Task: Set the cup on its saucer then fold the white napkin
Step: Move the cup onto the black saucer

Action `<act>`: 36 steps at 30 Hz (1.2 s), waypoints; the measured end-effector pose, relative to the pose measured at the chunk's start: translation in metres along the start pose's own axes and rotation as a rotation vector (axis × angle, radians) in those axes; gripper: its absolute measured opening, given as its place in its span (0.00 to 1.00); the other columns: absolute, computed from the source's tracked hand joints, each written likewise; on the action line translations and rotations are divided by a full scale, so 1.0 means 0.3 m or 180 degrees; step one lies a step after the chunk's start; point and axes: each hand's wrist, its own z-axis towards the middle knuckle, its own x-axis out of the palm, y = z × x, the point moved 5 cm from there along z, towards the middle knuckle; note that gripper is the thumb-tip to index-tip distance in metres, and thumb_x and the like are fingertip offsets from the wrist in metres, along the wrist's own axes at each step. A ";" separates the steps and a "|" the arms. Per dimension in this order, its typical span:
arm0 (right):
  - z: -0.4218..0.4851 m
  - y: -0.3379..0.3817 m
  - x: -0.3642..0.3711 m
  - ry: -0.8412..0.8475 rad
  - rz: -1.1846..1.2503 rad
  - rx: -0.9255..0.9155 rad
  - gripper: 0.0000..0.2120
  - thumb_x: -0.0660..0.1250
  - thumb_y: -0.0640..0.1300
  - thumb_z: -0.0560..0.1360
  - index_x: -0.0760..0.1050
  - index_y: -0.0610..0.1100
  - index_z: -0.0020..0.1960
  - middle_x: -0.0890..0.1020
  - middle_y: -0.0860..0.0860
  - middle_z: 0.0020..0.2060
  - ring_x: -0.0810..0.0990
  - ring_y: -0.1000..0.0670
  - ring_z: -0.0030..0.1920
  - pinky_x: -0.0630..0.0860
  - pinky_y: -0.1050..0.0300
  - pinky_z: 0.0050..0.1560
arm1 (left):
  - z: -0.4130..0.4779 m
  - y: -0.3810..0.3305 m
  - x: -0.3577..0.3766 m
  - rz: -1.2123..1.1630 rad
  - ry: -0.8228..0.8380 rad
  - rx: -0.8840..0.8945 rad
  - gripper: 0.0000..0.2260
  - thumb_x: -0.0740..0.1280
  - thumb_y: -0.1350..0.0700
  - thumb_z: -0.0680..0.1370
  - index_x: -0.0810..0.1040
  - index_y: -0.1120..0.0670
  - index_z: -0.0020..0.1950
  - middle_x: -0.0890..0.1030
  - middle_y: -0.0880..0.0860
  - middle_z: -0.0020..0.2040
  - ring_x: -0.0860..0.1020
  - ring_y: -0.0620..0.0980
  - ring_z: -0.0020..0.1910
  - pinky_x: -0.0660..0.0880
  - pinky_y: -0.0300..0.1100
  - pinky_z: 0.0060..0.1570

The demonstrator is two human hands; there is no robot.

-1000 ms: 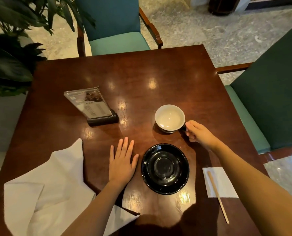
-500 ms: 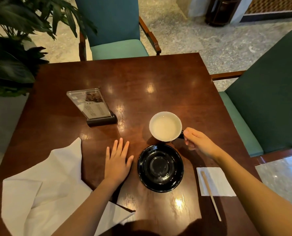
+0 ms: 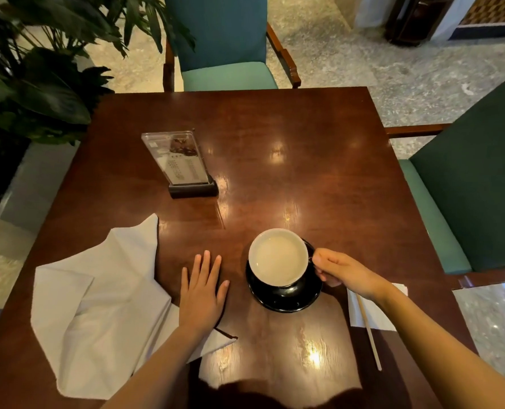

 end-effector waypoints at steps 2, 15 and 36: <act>-0.001 -0.006 0.006 0.0046 -0.0114 0.0023 0.17 0.58 0.57 0.76 0.66 0.45 0.38 0.69 0.51 0.31 0.60 0.55 0.29 0.58 0.63 0.30 | -0.001 -0.001 0.000 0.0012 -0.0004 0.0016 0.29 0.38 0.38 0.78 0.55 0.49 0.75 0.56 0.52 0.76 0.48 0.50 0.75 0.46 0.54 0.72; 0.011 -0.003 0.010 0.0158 -0.0417 0.0124 0.15 0.57 0.52 0.78 0.67 0.46 0.36 0.67 0.52 0.30 0.60 0.55 0.28 0.58 0.63 0.30 | 0.001 -0.007 -0.006 -0.0021 -0.0095 0.0072 0.32 0.35 0.36 0.76 0.55 0.48 0.75 0.56 0.52 0.77 0.47 0.49 0.75 0.43 0.52 0.72; 0.003 0.034 -0.024 -0.0032 -0.0951 0.0277 0.13 0.54 0.42 0.81 0.67 0.38 0.40 0.67 0.56 0.28 0.66 0.62 0.23 0.64 0.72 0.28 | 0.002 -0.007 -0.004 -0.0075 -0.0057 0.0094 0.34 0.34 0.34 0.75 0.55 0.49 0.76 0.54 0.52 0.77 0.46 0.50 0.75 0.43 0.53 0.72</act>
